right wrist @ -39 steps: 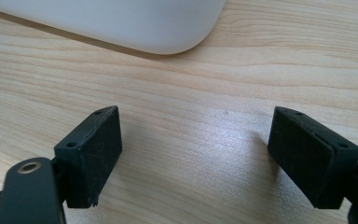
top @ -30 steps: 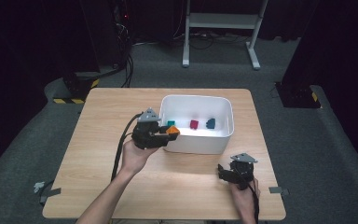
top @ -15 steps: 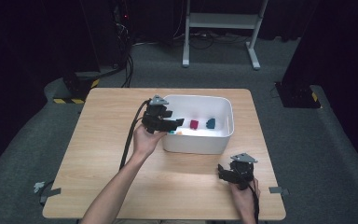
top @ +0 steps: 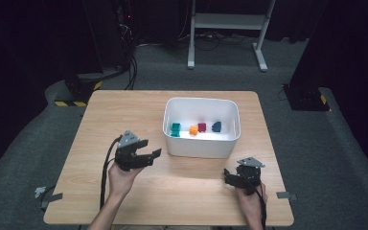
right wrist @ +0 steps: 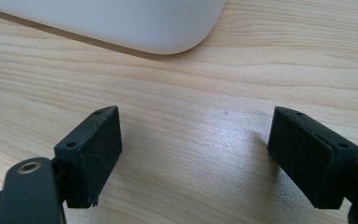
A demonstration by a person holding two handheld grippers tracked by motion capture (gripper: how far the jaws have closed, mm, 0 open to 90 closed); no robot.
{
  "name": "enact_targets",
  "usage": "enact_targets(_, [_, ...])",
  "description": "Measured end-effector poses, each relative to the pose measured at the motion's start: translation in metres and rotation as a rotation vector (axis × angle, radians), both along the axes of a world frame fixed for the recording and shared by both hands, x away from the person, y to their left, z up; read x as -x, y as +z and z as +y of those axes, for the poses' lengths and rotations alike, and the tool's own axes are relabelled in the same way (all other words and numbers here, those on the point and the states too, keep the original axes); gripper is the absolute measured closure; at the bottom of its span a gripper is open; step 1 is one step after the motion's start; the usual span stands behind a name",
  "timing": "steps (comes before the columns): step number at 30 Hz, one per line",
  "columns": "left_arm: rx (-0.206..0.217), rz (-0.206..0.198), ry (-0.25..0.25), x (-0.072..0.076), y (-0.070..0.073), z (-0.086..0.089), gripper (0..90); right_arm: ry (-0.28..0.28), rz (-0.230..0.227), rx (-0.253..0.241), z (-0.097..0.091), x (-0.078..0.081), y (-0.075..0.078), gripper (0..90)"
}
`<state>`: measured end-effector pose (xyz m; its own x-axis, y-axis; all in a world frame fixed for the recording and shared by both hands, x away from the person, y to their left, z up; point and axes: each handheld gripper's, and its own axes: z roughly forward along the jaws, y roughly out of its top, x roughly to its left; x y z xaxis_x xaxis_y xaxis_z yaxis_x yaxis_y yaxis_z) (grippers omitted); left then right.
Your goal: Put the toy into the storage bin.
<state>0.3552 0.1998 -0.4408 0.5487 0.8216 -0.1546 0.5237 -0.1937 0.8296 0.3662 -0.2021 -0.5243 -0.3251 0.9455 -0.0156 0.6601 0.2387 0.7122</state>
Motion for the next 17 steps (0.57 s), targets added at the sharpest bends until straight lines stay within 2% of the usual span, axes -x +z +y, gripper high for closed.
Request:
enact_targets(3, [-0.068,0.064,0.060,0.006,-0.036,0.014,30.9,0.000,0.000,0.000,0.000,0.000,0.000,17.2])
enact_targets(5, [-0.092,0.095,0.098,0.007,-0.056,0.022,30.6,0.000,0.000,0.000,0.000,0.000,0.000,17.2])
enact_targets(7, [-0.110,0.111,0.137,0.007,-0.070,0.029,30.6,0.000,0.000,0.000,0.000,0.000,0.000,17.3])
enact_targets(8, [-0.114,0.113,0.152,0.007,-0.075,0.030,30.3,0.000,0.000,0.000,0.000,0.000,0.000,17.3])
enact_targets(10, [-0.151,0.102,0.174,0.006,-0.084,0.032,29.2,0.000,0.000,0.000,0.000,0.000,0.000,17.2])
enact_targets(11, [-0.166,0.074,0.178,0.007,-0.086,0.031,27.0,0.000,0.000,0.000,0.000,0.000,0.000,17.3])
enact_targets(14, [-0.211,0.065,0.181,0.007,-0.087,0.026,25.8,0.000,0.000,0.000,0.000,0.000,0.000,17.3])
enact_targets(17, [-0.206,0.070,0.179,0.007,-0.087,0.024,22.5,0.000,0.000,0.000,0.000,0.000,0.000,17.3])
